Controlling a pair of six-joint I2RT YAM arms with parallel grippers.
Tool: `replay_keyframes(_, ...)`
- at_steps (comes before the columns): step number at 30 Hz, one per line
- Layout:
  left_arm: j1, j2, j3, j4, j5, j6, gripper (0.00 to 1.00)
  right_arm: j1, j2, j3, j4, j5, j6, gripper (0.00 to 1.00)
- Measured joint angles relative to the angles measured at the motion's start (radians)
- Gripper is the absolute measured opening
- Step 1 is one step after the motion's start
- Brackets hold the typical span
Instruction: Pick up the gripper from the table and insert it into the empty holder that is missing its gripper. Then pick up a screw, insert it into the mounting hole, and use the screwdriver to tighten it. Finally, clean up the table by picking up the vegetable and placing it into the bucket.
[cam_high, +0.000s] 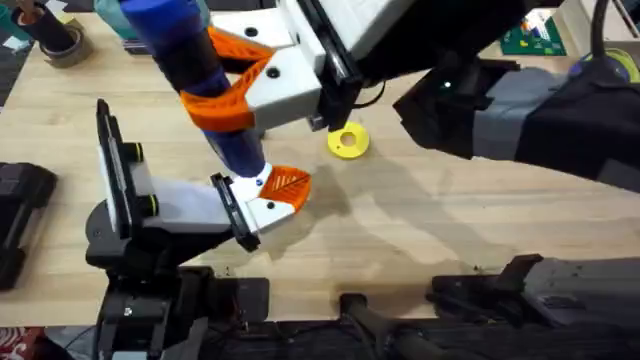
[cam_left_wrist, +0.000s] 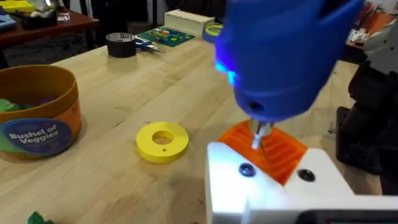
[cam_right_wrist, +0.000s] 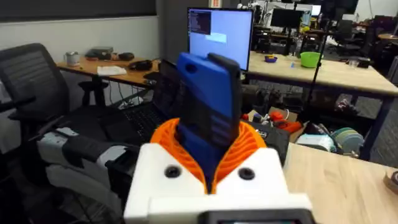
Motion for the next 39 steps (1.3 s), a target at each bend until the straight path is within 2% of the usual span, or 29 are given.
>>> replay_keyframes(13, 0.0, 0.0, 0.0, 0.0, 0.0, 0.0, 0.006, 0.004, 0.021, -0.003, 0.01, 0.0, 0.0, 0.023)
replay_keyframes(22, 0.0, 0.0, 0.0, 0.0, 0.0, 0.0, 0.006, 0.004, 0.02, -0.048, 0.108, 0.0, 0.004, 0.023)
replay_keyframes(39, 0.0, 0.0, 0.0, 0.0, 0.0, 0.0, 0.006, 0.003, 0.021, -0.058, 0.11, 0.0, 0.004, 0.023)
